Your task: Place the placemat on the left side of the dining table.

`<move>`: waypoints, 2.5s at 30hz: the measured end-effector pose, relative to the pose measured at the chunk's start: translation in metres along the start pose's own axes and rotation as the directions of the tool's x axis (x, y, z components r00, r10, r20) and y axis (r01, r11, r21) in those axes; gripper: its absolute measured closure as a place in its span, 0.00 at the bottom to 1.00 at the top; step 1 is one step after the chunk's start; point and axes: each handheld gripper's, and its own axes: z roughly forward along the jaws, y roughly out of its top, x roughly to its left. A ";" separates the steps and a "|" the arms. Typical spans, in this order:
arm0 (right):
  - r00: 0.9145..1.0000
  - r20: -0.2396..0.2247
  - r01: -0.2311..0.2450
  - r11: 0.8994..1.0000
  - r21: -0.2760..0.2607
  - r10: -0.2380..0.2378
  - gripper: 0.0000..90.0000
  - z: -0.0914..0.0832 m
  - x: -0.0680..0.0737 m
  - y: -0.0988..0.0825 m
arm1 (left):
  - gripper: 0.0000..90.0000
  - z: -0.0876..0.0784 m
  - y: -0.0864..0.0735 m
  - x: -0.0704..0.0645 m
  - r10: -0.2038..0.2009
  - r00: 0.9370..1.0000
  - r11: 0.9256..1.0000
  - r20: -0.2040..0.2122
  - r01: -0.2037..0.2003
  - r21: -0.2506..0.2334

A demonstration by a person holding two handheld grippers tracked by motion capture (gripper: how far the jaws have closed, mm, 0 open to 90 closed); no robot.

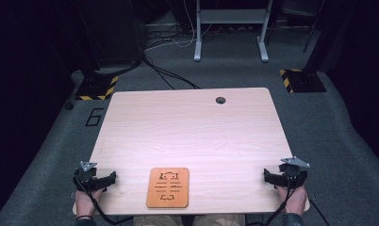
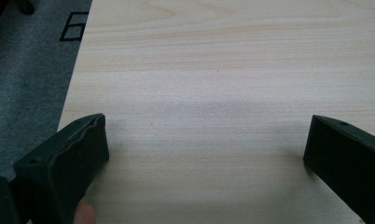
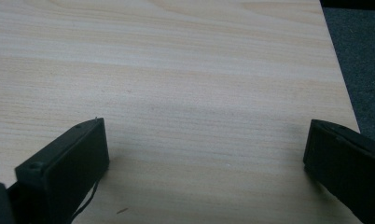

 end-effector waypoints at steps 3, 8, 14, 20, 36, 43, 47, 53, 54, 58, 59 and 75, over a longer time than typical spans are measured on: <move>1.000 -0.001 -0.003 1.000 0.000 0.003 0.00 0.000 0.001 0.000 | 0.00 0.000 0.000 0.000 0.000 1.000 1.000 0.000 0.000 0.000; 1.000 0.000 -0.002 1.000 0.000 0.002 0.00 0.000 0.001 0.000 | 0.00 0.000 0.000 0.000 0.003 1.000 1.000 0.002 -0.003 0.000; 1.000 -0.005 0.002 1.000 0.000 -0.002 0.00 0.000 0.001 0.000 | 0.00 0.000 0.000 0.000 0.004 1.000 1.000 0.002 -0.004 0.000; 1.000 -0.005 0.002 1.000 0.000 -0.002 0.00 0.000 0.001 0.000 | 0.00 0.000 0.000 0.000 0.005 1.000 1.000 0.004 -0.005 0.001; 0.996 -0.082 0.029 1.000 -0.010 -0.030 0.00 -0.007 0.014 -0.002 | 0.00 0.000 0.000 -0.001 0.008 1.000 1.000 0.002 -0.008 -0.001; 0.992 -0.122 0.038 0.999 -0.008 -0.038 0.00 -0.010 0.031 0.001 | 0.00 0.000 0.000 -0.001 0.007 1.000 1.000 0.002 -0.007 -0.001; 0.987 -0.154 0.039 0.999 -0.020 -0.041 0.00 -0.011 0.042 0.005 | 0.00 0.000 0.000 -0.001 0.008 1.000 1.000 0.002 -0.008 0.000; 0.981 -0.183 0.066 0.998 -0.016 -0.068 0.00 -0.012 0.058 0.009 | 0.00 0.000 0.000 -0.001 0.007 1.000 1.000 0.002 -0.007 -0.001; 0.979 -0.192 0.073 0.997 -0.014 -0.074 0.00 -0.012 0.063 0.011 | 0.00 0.000 0.000 -0.001 0.007 1.000 1.000 0.002 -0.007 -0.001; 0.973 -0.212 0.091 0.996 -0.014 -0.092 0.00 -0.013 0.073 0.014 | 0.00 0.000 0.000 -0.001 0.007 1.000 1.000 0.004 -0.007 -0.003; 0.973 -0.212 0.091 0.996 -0.014 -0.092 0.00 -0.013 0.073 0.014 | 0.00 0.000 0.000 -0.001 0.007 1.000 1.000 0.004 -0.007 -0.003; 0.942 -0.292 0.167 0.986 -0.020 -0.166 0.00 -0.014 0.118 0.027 | 0.00 0.000 0.000 -0.001 0.008 1.000 1.000 0.005 -0.008 0.002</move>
